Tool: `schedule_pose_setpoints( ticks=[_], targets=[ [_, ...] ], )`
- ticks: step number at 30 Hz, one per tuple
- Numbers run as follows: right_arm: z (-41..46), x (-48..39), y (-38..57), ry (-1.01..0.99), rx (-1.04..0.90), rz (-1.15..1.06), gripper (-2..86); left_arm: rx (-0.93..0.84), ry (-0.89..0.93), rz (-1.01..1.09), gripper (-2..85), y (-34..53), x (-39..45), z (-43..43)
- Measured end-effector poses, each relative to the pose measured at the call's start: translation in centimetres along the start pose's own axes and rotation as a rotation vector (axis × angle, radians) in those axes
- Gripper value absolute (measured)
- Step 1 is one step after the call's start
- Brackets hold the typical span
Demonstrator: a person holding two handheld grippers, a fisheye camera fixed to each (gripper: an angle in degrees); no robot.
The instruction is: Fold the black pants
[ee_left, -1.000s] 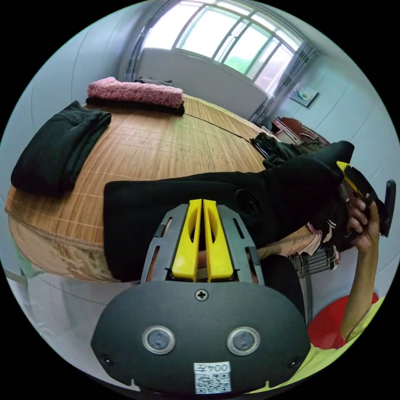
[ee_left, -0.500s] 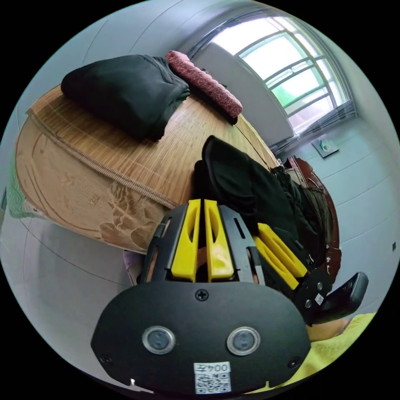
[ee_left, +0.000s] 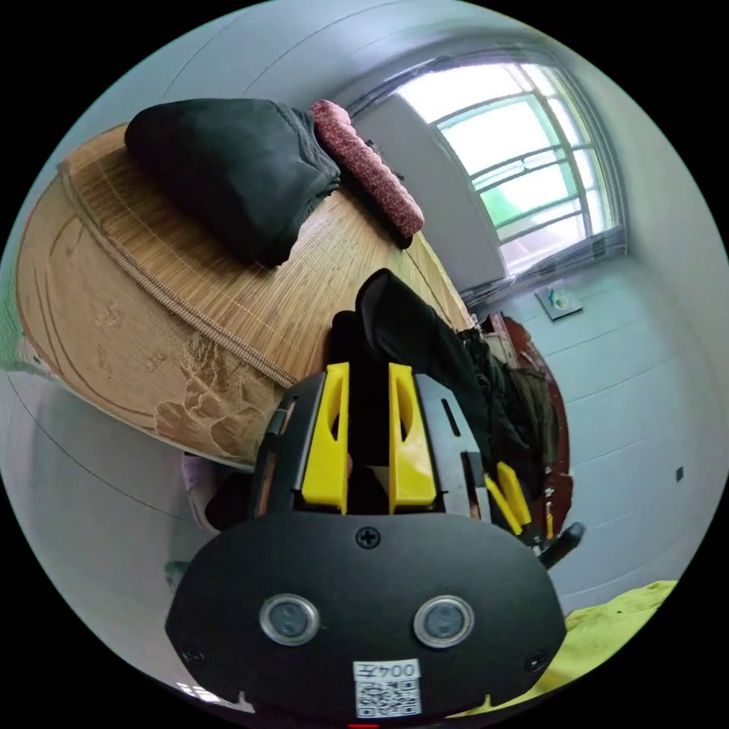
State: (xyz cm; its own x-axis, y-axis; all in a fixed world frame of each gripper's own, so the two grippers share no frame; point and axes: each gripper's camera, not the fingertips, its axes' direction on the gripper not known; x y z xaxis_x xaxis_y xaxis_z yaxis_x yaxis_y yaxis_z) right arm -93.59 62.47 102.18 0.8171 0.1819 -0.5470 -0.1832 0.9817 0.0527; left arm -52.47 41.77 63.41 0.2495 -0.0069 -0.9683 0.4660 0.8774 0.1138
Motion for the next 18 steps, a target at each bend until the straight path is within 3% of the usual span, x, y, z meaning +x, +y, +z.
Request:
schedule_pose_setpoints(
  ticks=[5, 12, 15, 18],
  targets=[
    [2.0, 1.6, 1.0, 0.048, 0.002, -0.052, 15.5, -0.068, 0.035, -0.001, 12.3, -0.5, 0.0, 1.8],
    [5.6, -0.4, 0.2, 0.147, -0.022, -0.368, 14.8, -0.171, -0.212, 0.139, 9.7, -0.2, 4.0, 5.1],
    [5.6, 1.8, -0.1, 0.155, 0.02, -0.315, 10.4, -0.131, -0.296, 0.245, 6.8, -0.2, 7.1, 4.9],
    [4.8, 6.3, -0.2, 0.034, 0.049, -0.155, 8.1, -0.032, -0.26, 0.373, 4.1, 0.0, 12.3, 3.7]
  ],
)
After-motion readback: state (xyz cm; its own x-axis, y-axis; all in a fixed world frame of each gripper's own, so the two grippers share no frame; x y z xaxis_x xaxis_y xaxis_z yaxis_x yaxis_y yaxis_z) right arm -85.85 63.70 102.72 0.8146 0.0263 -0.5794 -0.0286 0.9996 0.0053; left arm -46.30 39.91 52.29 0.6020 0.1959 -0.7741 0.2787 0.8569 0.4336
